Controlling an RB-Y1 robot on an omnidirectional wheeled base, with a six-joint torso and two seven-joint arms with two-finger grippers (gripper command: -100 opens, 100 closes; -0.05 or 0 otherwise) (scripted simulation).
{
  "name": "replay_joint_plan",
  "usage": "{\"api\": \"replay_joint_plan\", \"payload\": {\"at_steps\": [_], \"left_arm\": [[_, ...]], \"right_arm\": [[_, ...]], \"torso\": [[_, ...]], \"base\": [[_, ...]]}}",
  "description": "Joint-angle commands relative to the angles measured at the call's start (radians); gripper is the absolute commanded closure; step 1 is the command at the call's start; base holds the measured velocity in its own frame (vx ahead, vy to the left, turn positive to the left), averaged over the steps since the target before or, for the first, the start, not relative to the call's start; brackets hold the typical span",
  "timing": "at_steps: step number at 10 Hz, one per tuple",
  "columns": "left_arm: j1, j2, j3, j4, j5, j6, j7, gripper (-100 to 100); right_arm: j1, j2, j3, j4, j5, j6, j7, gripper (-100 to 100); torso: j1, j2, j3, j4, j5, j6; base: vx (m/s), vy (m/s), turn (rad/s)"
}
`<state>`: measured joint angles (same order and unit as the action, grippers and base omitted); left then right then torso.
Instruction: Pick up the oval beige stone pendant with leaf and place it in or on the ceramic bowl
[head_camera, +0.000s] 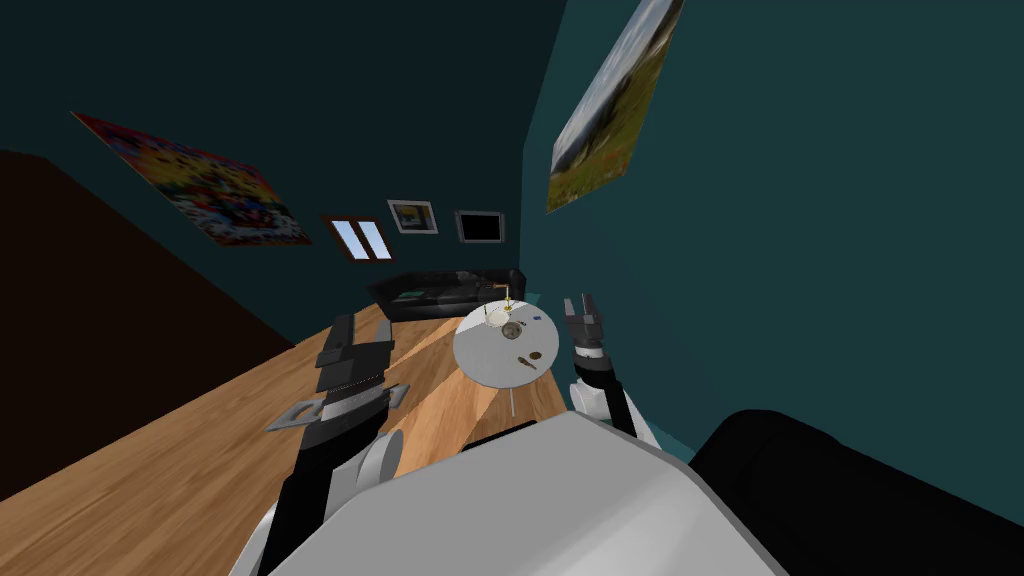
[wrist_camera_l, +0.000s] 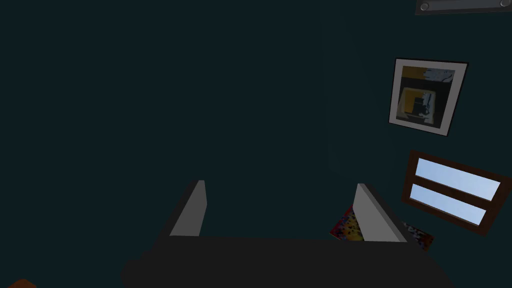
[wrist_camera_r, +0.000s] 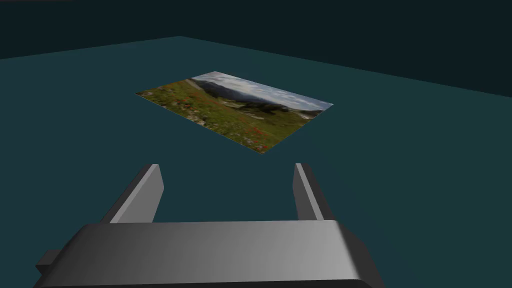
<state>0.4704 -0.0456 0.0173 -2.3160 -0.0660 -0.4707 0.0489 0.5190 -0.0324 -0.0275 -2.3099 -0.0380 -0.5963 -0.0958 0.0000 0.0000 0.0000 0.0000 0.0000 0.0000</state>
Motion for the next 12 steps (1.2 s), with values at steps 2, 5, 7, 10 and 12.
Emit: {"api": "replay_joint_plan", "payload": {"at_steps": [2, 5, 7, 10, 12], "left_arm": [[0.000, 0.000, 0.000, 0.000, 0.000, 0.000, 0.000, 0], [0.000, 0.000, 0.000, 0.000, 0.000, 0.000, 0.000, 0], [0.000, 0.000, 0.000, 0.000, 0.000, 0.000, 0.000, 0], [0.000, 0.000, 0.000, 0.000, 0.000, 0.000, 0.000, 0], [0.000, 0.000, 0.000, 0.000, 0.000, 0.000, 0.000, 0]], "right_arm": [[0.003, -0.058, 0.006, 0.038, 0.023, 0.005, 0.009, -100], [0.009, -0.124, 0.020, 0.106, 0.063, 0.011, 0.026, -100], [0.013, -0.173, 0.036, 0.165, 0.098, 0.016, 0.043, -100], [0.016, -0.227, 0.056, 0.248, 0.139, 0.021, 0.063, -100], [0.018, -0.286, 0.083, 0.316, 0.183, 0.026, 0.087, -100]], "torso": [[-0.002, 0.002, 0.001, 0.000, 0.000, 0.000], [-0.004, 0.006, 0.003, 0.001, -0.001, 0.000], [-0.005, 0.007, 0.004, 0.001, -0.001, 0.000], [-0.006, 0.006, 0.004, 0.001, -0.001, 0.000], [-0.003, 0.003, 0.002, 0.001, -0.001, 0.000]], "base": [[-0.058, -0.034, -0.080], [-0.087, -0.062, -0.059], [-0.094, -0.065, -0.033], [-0.079, -0.069, 0.009], [-0.050, -0.041, 0.058]]}}
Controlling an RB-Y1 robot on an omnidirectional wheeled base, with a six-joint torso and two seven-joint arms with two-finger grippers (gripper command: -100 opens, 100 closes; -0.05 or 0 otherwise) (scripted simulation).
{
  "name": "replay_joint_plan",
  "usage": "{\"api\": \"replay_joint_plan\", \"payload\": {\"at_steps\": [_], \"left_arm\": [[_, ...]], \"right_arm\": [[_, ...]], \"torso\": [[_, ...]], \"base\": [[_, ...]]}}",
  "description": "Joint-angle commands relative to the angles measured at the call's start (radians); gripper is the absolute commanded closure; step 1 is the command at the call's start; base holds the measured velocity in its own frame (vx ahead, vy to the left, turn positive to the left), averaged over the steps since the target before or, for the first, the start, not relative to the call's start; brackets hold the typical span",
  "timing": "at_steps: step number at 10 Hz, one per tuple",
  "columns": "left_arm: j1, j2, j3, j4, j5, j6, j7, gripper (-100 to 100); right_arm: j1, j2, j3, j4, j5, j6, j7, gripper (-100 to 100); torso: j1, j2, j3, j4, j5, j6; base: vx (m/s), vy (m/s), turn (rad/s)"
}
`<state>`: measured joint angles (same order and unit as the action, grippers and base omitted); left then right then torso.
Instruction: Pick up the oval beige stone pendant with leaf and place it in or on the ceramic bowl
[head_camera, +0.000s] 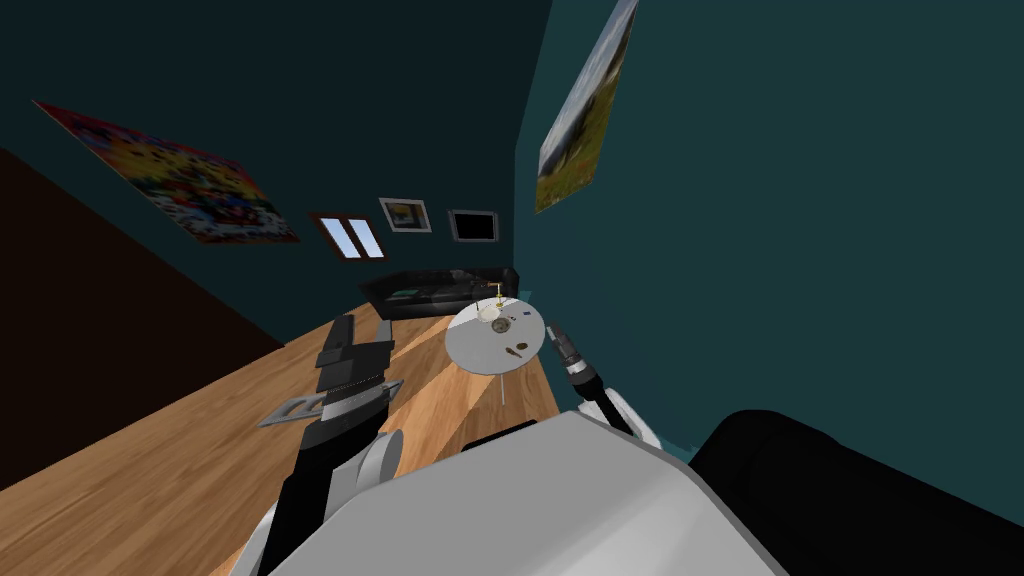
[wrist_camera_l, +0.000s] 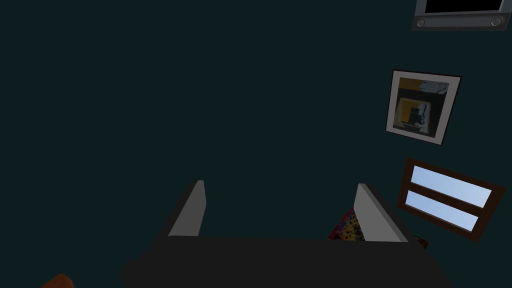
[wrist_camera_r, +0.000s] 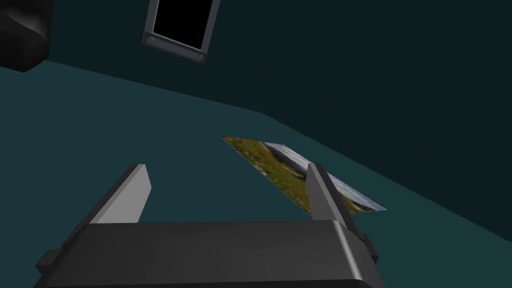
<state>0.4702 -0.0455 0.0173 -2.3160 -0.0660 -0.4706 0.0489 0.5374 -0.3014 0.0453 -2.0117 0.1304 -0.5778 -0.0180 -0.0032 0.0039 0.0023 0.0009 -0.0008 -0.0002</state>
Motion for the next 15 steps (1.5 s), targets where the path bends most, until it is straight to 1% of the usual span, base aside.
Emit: {"api": "replay_joint_plan", "payload": {"at_steps": [1, 2, 3, 4, 5, 6, 7, 8, 9, 10, 11, 12, 13, 14, 15], "left_arm": [[0.000, 0.000, 0.000, 0.000, 0.000, 0.000, 0.000, 0], [0.000, 0.000, 0.000, 0.000, 0.000, 0.000, 0.000, 0], [0.000, 0.000, 0.000, 0.000, 0.000, 0.000, 0.000, 0], [0.000, 0.000, 0.000, 0.000, 0.000, 0.000, 0.000, 0], [0.000, 0.000, 0.000, 0.000, 0.000, 0.000, 0.000, 0], [0.000, 0.000, 0.000, 0.000, 0.000, 0.000, 0.000, 0], [0.000, 0.000, 0.000, 0.000, 0.000, 0.000, 0.000, 0], [0.000, 0.000, 0.000, 0.000, 0.000, 0.000, 0.000, 0], [0.000, 0.000, 0.000, 0.000, 0.000, 0.000, 0.000, 0], [0.000, 0.000, 0.000, 0.000, 0.000, 0.000, 0.000, 0], [0.000, 0.000, 0.000, 0.000, 0.000, 0.000, 0.000, 0], [0.000, 0.000, 0.000, 0.000, 0.000, 0.000, 0.000, 0], [0.000, 0.000, 0.000, 0.000, 0.000, 0.000, 0.000, 0], [0.000, 0.000, 0.000, 0.000, 0.000, 0.000, 0.000, 0], [0.000, 0.000, 0.000, 0.000, 0.000, 0.000, 0.000, 0]], "right_arm": [[-0.001, -0.017, 0.010, 0.042, 0.015, 0.008, 0.010, -100], [0.000, -0.047, 0.025, 0.072, 0.038, 0.011, 0.023, -100], [0.000, -0.047, 0.025, 0.093, 0.038, 0.011, 0.023, -100], [0.000, -0.079, 0.042, 0.128, 0.062, 0.013, 0.037, -100], [0.000, -0.079, 0.042, 0.148, 0.062, 0.013, 0.037, -100], [-0.001, -0.111, 0.061, 0.183, 0.087, 0.016, 0.052, -100], [-0.001, -0.111, 0.061, 0.205, 0.087, 0.016, 0.052, -100], [-0.003, -0.143, 0.081, 0.241, 0.112, 0.019, 0.068, -100], [-0.003, -0.143, 0.081, 0.259, 0.112, 0.019, 0.068, -100], [-0.003, -0.143, 0.081, 0.265, 0.112, 0.019, 0.068, -100], [-0.005, -0.176, 0.102, 0.310, 0.136, 0.021, 0.085, -100], [-0.005, -0.176, 0.102, 0.327, 0.136, 0.021, 0.085, -100], [-0.008, -0.209, 0.124, 0.355, 0.161, 0.024, 0.102, -100], [-0.008, -0.209, 0.124, 0.391, 0.161, 0.024, 0.102, -100], [-0.012, -0.241, 0.148, 0.414, 0.185, 0.026, 0.120, -100]], "torso": [[0.000, 0.000, 0.000, 0.000, 0.000, 0.000], [0.000, 0.000, 0.000, 0.000, 0.000, 0.000], [0.000, 0.000, 0.000, 0.000, 0.000, 0.000], [0.000, -0.001, -0.001, 0.000, 0.000, 0.000], [0.000, -0.002, -0.001, 0.000, 0.000, 0.000], [0.001, -0.002, -0.001, 0.000, 0.000, 0.000], [0.001, -0.002, -0.001, 0.000, 0.000, 0.000], [0.001, -0.002, -0.001, 0.000, 0.000, 0.000], [0.001, -0.002, -0.001, 0.000, 0.000, 0.000], [0.001, -0.003, -0.001, 0.000, 0.000, 0.000], [0.002, -0.003, -0.002, -0.001, 0.000, 0.000], [0.002, -0.003, -0.002, -0.001, 0.001, 0.000], [0.002, -0.003, -0.002, 0.000, 0.000, 0.000], [0.002, -0.003, -0.002, -0.001, 0.000, 0.000], [0.001, -0.003, -0.002, -0.001, 0.000, 0.000]], "base": [[-0.054, -0.040, 0.028], [-0.052, -0.040, 0.074], [-0.034, -0.039, 0.042], [-0.033, -0.043, 0.083], [-0.027, -0.036, 0.060], [-0.031, -0.032, 0.145], [-0.024, -0.029, 0.065], [-0.023, -0.031, 0.131], [-0.021, -0.029, 0.092], [-0.011, -0.012, -0.012], [-0.016, -0.011, 0.147], [-0.017, -0.021, 0.124], [-0.019, -0.024, 0.191], [-0.012, -0.027, 0.099], [-0.014, -0.030, 0.222]]}}
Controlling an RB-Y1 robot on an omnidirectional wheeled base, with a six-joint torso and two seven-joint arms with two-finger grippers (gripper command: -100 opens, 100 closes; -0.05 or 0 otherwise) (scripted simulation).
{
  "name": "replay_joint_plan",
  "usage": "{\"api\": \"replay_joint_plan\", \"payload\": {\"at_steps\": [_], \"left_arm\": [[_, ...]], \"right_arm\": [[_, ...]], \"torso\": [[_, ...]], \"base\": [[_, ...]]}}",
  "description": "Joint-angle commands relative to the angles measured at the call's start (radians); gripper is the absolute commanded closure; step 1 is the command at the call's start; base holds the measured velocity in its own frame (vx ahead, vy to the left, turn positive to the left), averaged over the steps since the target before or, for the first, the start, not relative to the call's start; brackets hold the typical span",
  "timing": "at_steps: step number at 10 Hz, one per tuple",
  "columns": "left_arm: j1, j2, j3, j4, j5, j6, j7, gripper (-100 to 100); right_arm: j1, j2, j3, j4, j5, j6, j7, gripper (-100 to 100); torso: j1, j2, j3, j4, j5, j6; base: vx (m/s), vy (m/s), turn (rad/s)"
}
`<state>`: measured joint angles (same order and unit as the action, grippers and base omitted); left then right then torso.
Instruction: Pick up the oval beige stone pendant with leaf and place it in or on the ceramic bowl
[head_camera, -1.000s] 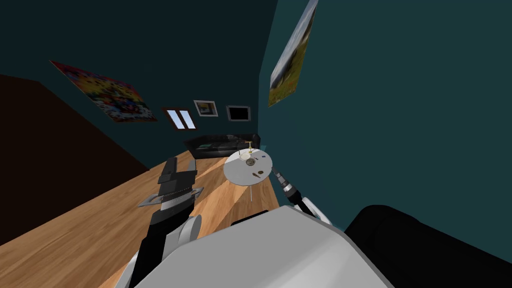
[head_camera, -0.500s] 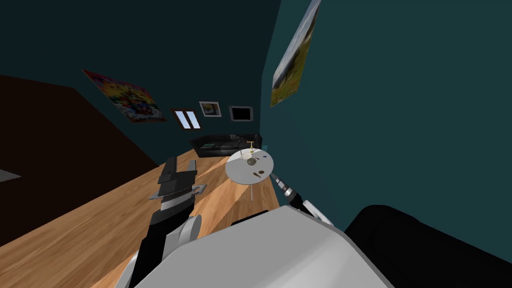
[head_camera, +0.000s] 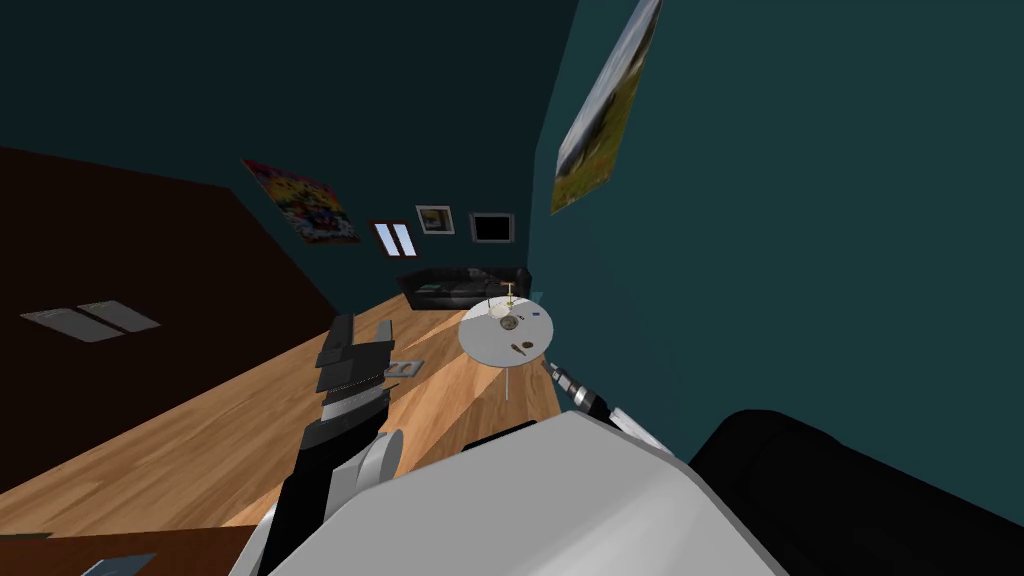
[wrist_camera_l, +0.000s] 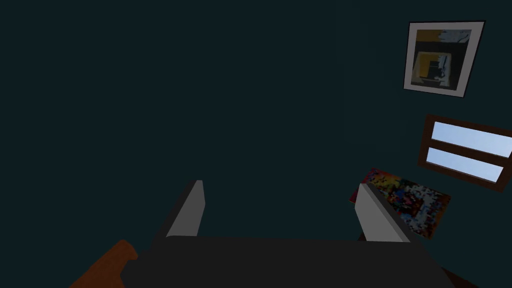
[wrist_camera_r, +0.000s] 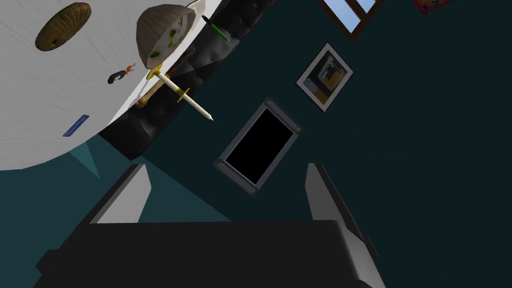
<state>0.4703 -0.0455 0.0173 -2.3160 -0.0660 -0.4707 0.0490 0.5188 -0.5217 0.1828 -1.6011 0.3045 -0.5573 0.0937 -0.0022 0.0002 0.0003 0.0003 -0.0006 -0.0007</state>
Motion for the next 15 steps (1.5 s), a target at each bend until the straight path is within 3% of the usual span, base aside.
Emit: {"api": "replay_joint_plan", "payload": {"at_steps": [1, 2, 4, 5, 6, 7, 10, 12, 15], "left_arm": [[0.000, 0.000, 0.000, 0.000, 0.000, 0.000, 0.000, 0], [0.000, 0.000, 0.000, 0.000, 0.000, 0.000, 0.000, 0], [0.000, 0.000, 0.000, 0.000, 0.000, 0.000, 0.000, 0], [0.000, 0.000, 0.000, 0.000, 0.000, 0.000, 0.000, 0], [0.000, 0.000, 0.000, 0.000, 0.000, 0.000, 0.000, 0], [0.000, 0.000, 0.000, 0.000, 0.000, 0.000, 0.000, 0], [0.000, 0.000, 0.000, 0.000, 0.000, 0.000, 0.000, 0], [0.000, 0.000, 0.000, 0.000, 0.000, 0.000, 0.000, 0], [0.000, 0.000, 0.000, 0.000, 0.000, 0.000, 0.000, 0]], "right_arm": [[0.006, -0.021, 0.010, 0.047, 0.011, 0.005, 0.008, -100], [0.001, -0.053, 0.035, 0.088, 0.035, 0.007, 0.026, -100], [0.001, -0.053, 0.035, 0.115, 0.035, 0.007, 0.026, -100], [-0.004, -0.086, 0.061, 0.159, 0.059, 0.009, 0.044, -100], [-0.004, -0.086, 0.061, 0.184, 0.059, 0.009, 0.044, -100], [-0.004, -0.086, 0.061, 0.184, 0.059, 0.009, 0.044, -100], [-0.018, -0.148, 0.114, 0.290, 0.104, 0.012, 0.082, -100], [-0.018, -0.148, 0.114, 0.325, 0.104, 0.012, 0.082, -100], [-0.035, -0.206, 0.169, 0.423, 0.147, 0.014, 0.119, -100]], "torso": [[0.000, 0.000, 0.000, 0.000, 0.000, 0.000], [0.000, 0.000, 0.000, 0.000, 0.000, 0.001], [0.001, 0.000, 0.000, 0.000, 0.000, 0.001], [0.001, -0.001, 0.000, 0.000, 0.000, 0.001], [0.001, -0.001, 0.000, 0.000, 0.000, 0.000], [0.001, -0.001, 0.000, 0.000, 0.000, 0.001], [0.001, -0.001, -0.001, 0.000, 0.000, 0.001], [0.001, -0.002, -0.001, 0.000, 0.000, 0.001], [0.001, -0.002, -0.001, 0.000, 0.000, 0.001]], "base": [[-0.009, -0.024, 0.141], [-0.010, -0.015, 0.267], [-0.002, -0.014, 0.052], [-0.002, -0.008, 0.277], [0.000, -0.018, 0.171], [0.000, -0.011, -0.034], [0.003, -0.011, 0.260], [0.008, -0.015, 0.068], [0.012, -0.012, 0.295]]}}
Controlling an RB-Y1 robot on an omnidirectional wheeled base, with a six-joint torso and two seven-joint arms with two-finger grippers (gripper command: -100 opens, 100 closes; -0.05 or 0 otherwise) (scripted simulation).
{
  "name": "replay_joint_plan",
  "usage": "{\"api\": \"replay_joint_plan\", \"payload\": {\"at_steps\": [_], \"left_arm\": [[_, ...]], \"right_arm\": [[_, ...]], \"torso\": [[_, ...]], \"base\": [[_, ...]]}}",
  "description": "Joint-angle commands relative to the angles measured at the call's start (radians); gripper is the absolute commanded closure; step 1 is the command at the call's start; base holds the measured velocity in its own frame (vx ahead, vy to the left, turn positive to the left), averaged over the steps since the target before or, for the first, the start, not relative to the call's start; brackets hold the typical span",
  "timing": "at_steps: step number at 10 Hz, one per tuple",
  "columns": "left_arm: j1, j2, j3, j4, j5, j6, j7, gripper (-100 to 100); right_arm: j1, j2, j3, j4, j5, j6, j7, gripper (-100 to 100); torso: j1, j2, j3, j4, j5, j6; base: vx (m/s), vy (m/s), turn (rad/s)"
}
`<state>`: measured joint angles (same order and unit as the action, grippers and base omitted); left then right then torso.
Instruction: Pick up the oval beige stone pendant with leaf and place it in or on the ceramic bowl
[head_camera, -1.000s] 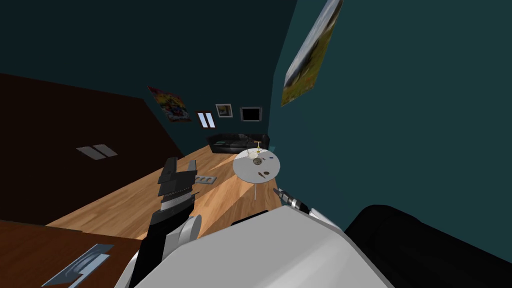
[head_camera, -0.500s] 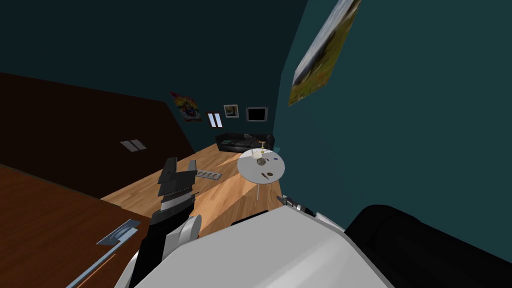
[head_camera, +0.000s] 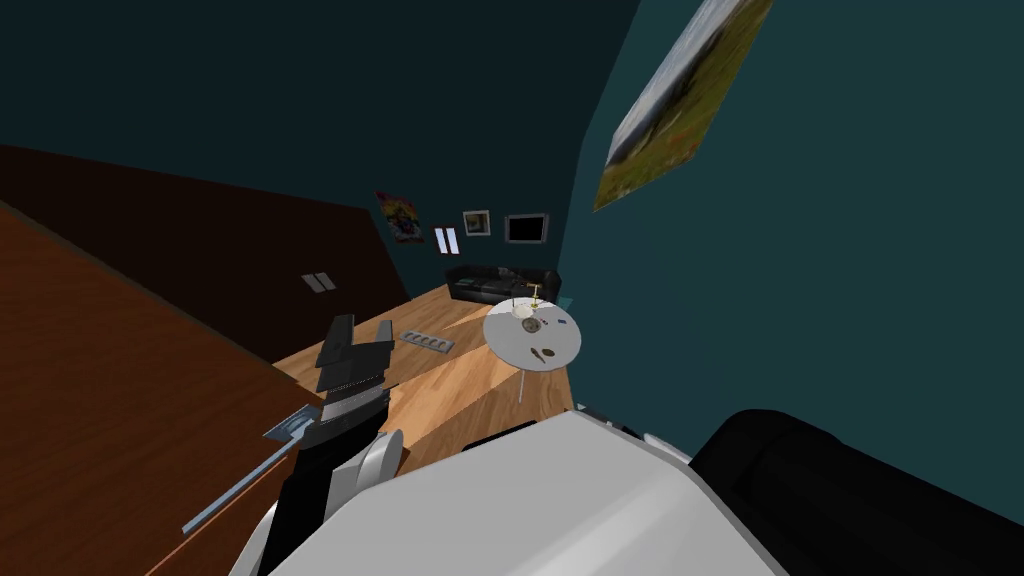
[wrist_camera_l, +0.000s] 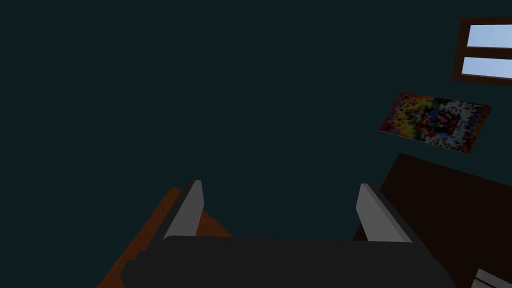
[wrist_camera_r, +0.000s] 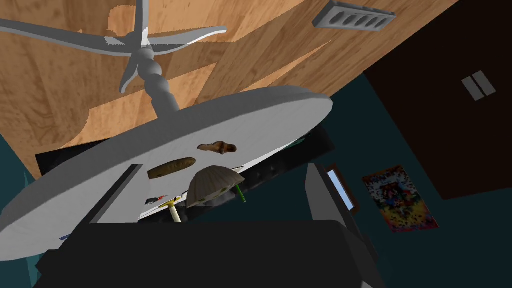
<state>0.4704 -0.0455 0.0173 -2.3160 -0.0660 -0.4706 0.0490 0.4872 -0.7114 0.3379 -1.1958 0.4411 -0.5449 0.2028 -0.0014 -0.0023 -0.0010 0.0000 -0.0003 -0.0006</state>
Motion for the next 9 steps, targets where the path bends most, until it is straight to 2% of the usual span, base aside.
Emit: {"api": "replay_joint_plan", "payload": {"at_steps": [1, 2, 3, 5, 6, 7, 8, 9], "left_arm": [[0.000, 0.000, 0.000, 0.000, 0.000, 0.000, 0.000, 0], [0.000, 0.000, 0.000, 0.000, 0.000, 0.000, 0.000, 0], [0.000, 0.000, 0.000, 0.000, 0.000, 0.000, 0.000, 0], [0.000, 0.000, 0.000, 0.000, 0.000, 0.000, 0.000, 0], [0.000, 0.000, 0.000, 0.000, 0.000, 0.000, 0.000, 0], [0.000, 0.000, 0.000, 0.000, 0.000, 0.000, 0.000, 0], [0.000, 0.000, 0.000, 0.000, 0.000, 0.000, 0.000, 0], [0.000, 0.000, 0.000, 0.000, 0.000, 0.000, 0.000, 0]], "right_arm": [[-0.003, -0.016, 0.014, 0.050, 0.010, 0.002, 0.010, -100], [-0.003, -0.016, 0.014, 0.061, 0.010, 0.002, 0.010, -100], [-0.013, -0.043, 0.041, 0.096, 0.030, 0.003, 0.029, -100], [-0.013, -0.043, 0.041, 0.130, 0.030, 0.003, 0.029, -100], [-0.023, -0.068, 0.069, 0.178, 0.049, 0.003, 0.047, -100], [-0.023, -0.068, 0.069, 0.198, 0.049, 0.003, 0.047, -100], [-0.034, -0.091, 0.096, 0.235, 0.066, 0.003, 0.065, -100], [-0.034, -0.091, 0.096, 0.265, 0.066, 0.003, 0.065, -100]], "torso": [[0.000, 0.000, 0.000, 0.000, 0.000, 0.000], [0.000, 0.000, 0.000, 0.000, 0.000, 0.001], [0.001, 0.001, 0.000, 0.000, 0.000, 0.002], [0.001, 0.000, 0.000, 0.000, 0.000, 0.001], [0.001, 0.000, 0.000, 0.000, 0.000, 0.002], [0.001, 0.000, 0.000, 0.000, 0.000, 0.000], [0.000, 0.000, 0.000, 0.000, 0.000, 0.001], [0.000, -0.002, -0.001, 0.000, 0.000, 0.000]], "base": [[0.020, -0.021, 0.186], [0.008, -0.010, -0.040], [0.014, 0.001, 0.293], [0.016, -0.013, 0.141], [0.018, -0.009, 0.338], [0.023, -0.018, 0.230], [0.035, -0.019, 0.372], [0.036, -0.023, 0.202]]}}
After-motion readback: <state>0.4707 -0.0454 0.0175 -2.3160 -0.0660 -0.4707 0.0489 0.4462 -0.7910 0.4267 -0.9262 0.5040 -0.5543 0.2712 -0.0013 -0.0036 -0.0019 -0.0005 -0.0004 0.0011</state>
